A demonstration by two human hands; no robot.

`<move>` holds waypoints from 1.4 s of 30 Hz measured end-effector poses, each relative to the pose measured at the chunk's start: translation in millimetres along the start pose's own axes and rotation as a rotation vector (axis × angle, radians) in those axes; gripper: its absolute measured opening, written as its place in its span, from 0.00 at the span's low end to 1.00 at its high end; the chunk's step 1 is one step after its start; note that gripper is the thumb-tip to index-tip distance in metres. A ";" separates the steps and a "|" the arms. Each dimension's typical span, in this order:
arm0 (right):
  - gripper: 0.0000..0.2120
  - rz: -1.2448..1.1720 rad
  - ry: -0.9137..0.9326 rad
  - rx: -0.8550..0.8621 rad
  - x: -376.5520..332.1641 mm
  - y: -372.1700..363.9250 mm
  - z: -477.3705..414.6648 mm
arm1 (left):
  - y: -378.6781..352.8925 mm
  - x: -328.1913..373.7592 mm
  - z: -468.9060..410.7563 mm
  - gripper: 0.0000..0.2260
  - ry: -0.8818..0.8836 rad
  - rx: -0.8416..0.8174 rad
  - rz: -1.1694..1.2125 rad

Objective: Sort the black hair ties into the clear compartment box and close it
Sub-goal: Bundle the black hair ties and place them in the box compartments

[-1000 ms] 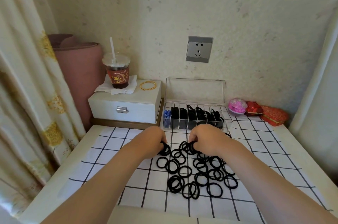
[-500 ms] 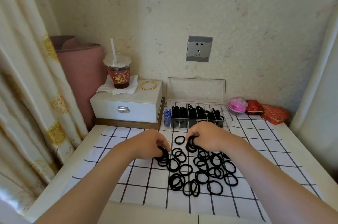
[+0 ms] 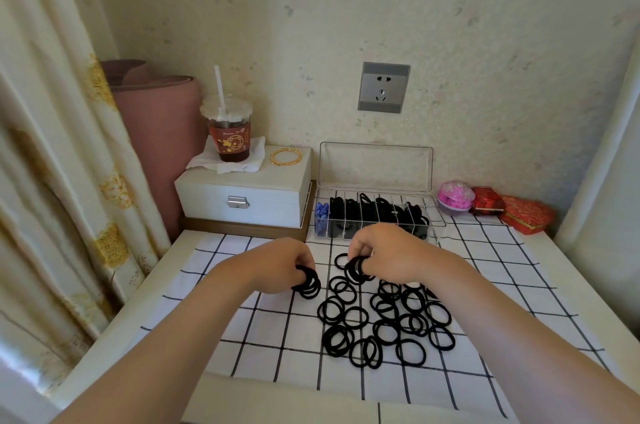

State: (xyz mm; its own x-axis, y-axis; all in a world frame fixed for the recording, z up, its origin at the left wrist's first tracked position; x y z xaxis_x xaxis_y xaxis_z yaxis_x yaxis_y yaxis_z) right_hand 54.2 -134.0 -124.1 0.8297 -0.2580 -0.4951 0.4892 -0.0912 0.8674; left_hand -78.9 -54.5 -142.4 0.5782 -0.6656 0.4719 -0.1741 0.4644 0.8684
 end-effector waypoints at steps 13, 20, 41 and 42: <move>0.17 0.338 0.127 -0.079 -28.9 -26.7 8.7 | -18.9 26.1 12.7 0.13 -0.072 -0.126 0.123; 0.11 0.474 0.115 -0.040 -28.6 -25.0 7.8 | -30.0 24.3 5.5 0.11 -0.044 -0.077 -0.041; 0.11 -0.524 -0.150 -0.007 4.8 20.1 15.7 | -9.5 10.0 -12.5 0.07 0.237 0.215 0.735; 0.10 -0.573 -0.139 -0.042 -0.4 17.8 17.5 | -8.5 11.4 -12.5 0.08 0.239 0.225 0.749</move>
State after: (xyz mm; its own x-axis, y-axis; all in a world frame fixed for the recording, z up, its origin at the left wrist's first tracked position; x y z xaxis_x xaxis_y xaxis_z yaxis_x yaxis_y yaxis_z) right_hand 57.8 -152.4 -107.6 0.3885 -0.3026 -0.8703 0.8616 -0.2156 0.4596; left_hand -60.9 -58.7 -146.3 0.3943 -0.0710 0.9162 -0.7231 0.5914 0.3570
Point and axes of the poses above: each hand's wrist, its own z-axis away from the middle knuckle, its own y-axis out of the back of the hand, x = y × z, the point moved 9 cm from there along -z, towards the middle knuckle, and after that the axes turned 8 degrees about x, right-handed, at the moved point
